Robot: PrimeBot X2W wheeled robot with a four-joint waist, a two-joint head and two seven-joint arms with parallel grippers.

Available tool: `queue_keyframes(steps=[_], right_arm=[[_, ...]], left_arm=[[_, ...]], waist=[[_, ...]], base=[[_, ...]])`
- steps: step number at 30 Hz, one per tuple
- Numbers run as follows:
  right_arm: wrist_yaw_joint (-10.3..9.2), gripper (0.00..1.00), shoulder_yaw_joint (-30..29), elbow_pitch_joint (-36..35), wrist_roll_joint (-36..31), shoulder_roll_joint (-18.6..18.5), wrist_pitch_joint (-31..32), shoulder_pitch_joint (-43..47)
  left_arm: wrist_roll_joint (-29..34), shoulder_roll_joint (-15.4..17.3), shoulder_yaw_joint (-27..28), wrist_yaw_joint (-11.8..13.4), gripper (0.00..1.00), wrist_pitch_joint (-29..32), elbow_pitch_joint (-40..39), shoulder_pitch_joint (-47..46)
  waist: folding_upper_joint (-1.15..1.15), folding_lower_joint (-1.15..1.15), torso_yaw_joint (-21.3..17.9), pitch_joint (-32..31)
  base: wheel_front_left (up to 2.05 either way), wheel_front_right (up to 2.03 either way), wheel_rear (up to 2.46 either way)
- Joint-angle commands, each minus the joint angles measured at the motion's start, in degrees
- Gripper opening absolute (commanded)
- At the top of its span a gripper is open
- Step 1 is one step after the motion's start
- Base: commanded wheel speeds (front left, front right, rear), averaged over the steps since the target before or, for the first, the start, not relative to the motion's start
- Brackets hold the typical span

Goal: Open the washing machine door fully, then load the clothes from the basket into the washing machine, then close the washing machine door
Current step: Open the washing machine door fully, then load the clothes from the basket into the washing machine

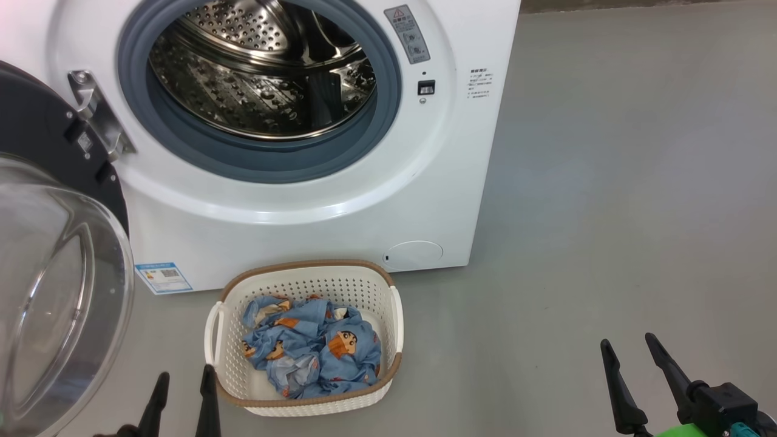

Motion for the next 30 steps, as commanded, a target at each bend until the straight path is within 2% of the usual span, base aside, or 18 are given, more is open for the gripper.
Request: queue_keyframes(steps=[1,8,30], right_arm=[[0.09,1.0,1.3,-1.6,-0.3,-0.7,-0.7,-1.2],[0.09,1.0,0.7,-1.6,-0.6,-0.6,-0.7,-1.3],[0.09,1.0,0.6,-1.1,-0.6,-0.8,-0.7,-1.0]], left_arm=[[0.2,0.7,2.2,-0.2,1.0,-0.6,-1.0,-0.7],[0.5,0.5,2.4,-0.7,1.0,-0.8,0.3,0.5],[2.7,-0.1,3.4,0.1,1.0,-0.8,0.4,1.6]], waist=[[0.0,0.0,0.1,0.0],[0.0,0.0,0.8,-0.2],[0.0,0.0,2.6,-1.0]], base=[[0.0,0.0,0.0],[0.0,0.0,0.0],[0.0,0.0,0.0]])
